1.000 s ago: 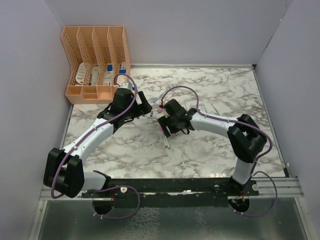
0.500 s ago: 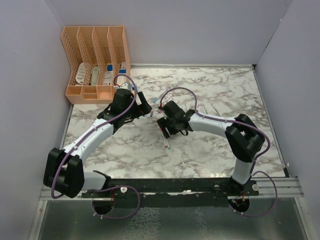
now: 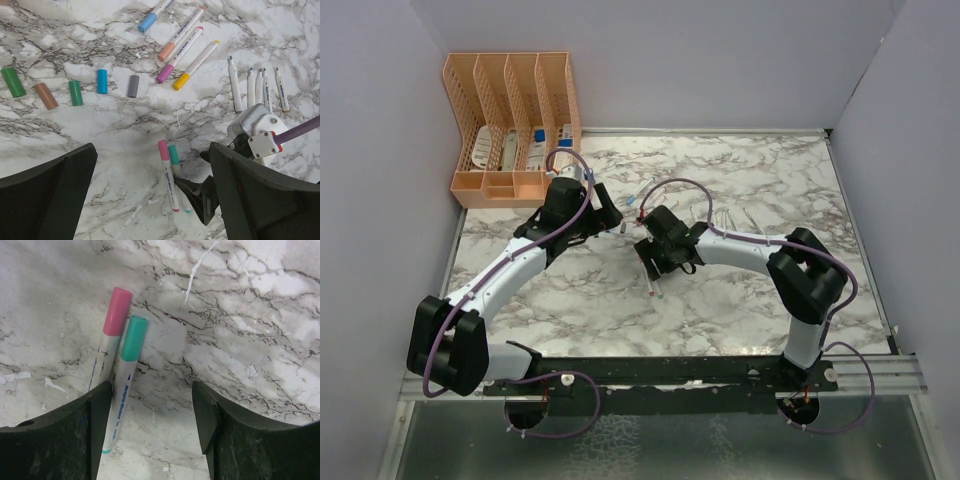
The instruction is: Open the pen caps
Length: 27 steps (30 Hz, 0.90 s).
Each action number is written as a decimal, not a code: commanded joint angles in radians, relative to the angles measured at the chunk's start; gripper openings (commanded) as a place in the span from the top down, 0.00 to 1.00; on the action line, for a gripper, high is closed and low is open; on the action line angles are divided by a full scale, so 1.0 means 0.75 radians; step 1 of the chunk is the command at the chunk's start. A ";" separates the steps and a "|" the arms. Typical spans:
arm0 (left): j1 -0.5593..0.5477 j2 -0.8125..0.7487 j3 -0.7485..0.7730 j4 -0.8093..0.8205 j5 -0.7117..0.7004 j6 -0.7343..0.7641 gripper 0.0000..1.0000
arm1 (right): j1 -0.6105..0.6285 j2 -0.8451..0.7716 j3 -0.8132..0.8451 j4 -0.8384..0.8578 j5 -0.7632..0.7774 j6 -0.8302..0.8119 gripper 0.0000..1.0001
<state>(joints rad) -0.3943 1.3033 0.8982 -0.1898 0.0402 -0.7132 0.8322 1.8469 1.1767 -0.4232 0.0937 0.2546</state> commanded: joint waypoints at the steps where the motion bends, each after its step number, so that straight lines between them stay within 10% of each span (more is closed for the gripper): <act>1: 0.006 -0.037 -0.017 0.033 0.035 -0.015 0.02 | 0.013 0.025 -0.039 0.022 0.034 0.011 0.36; 22: 0.008 -0.007 -0.012 0.043 0.065 -0.021 0.02 | 0.013 -0.015 -0.121 0.038 0.022 0.016 0.98; 27: 0.008 0.013 -0.036 0.104 0.141 -0.051 0.03 | 0.010 -0.099 -0.074 0.086 0.078 0.014 0.99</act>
<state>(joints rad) -0.3935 1.3037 0.8921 -0.1802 0.0753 -0.7261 0.8341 1.8225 1.1118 -0.3592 0.1165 0.2653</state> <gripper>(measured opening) 0.977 0.048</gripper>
